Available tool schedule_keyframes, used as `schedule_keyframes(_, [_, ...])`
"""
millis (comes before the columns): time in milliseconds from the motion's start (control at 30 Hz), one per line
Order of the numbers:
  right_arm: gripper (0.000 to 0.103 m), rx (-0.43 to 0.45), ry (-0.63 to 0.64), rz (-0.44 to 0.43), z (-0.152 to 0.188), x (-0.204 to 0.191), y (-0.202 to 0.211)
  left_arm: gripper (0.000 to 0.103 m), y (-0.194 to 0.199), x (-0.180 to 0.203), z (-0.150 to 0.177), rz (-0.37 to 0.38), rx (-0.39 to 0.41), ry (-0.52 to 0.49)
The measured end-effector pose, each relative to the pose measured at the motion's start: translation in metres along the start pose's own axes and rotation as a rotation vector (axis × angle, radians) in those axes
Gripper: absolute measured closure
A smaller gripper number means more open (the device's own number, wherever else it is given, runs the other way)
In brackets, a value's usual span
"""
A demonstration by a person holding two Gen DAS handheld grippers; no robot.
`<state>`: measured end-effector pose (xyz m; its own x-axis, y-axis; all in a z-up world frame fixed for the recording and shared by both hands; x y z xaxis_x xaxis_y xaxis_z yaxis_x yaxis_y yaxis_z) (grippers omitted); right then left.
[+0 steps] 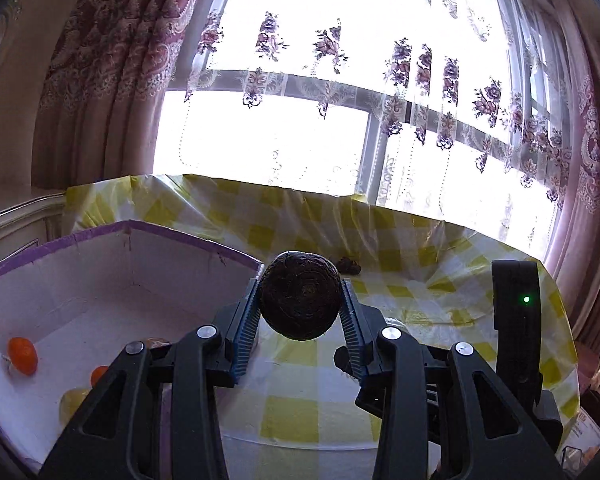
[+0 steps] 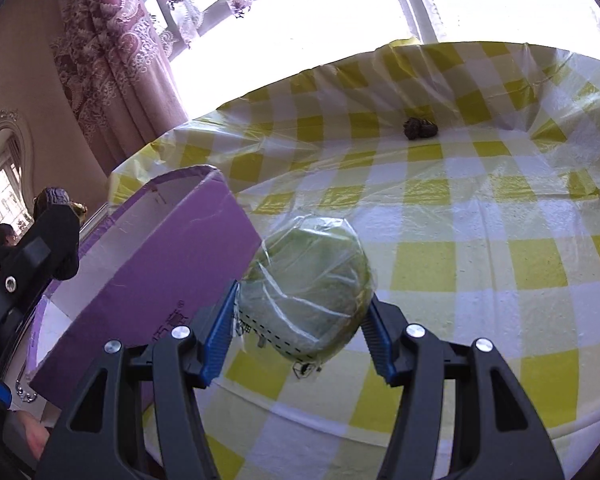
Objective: Organize fruits
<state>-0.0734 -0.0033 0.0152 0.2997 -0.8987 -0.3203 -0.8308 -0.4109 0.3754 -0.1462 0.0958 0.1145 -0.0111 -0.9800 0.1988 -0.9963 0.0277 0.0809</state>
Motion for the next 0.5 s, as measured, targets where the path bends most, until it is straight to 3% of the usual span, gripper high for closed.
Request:
schedule_keyframes(233, [0.045,0.052,0.150,-0.166,-0.019,-0.099,0.013,0.066,0.045,-0.085,-0.023,-0.231,0.065,0.032])
schedule_keyframes(500, [0.045,0.034,0.359,-0.250,-0.004,-0.181,0.000,0.067,0.048,-0.145,-0.007,-0.397,-0.003,0.056])
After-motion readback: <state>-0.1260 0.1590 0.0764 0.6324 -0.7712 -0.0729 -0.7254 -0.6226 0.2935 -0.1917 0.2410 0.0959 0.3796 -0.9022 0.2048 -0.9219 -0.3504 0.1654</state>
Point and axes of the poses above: each gripper's, at about its wrist camera, not at the fingertips, and y roughly against the way its jaws point, x to its right, z to its underside, the point moved 6 cm from there along -y, roughly the way its jaws point, and after that the axes turned 8 degrees about x, right-handed, at the moved point
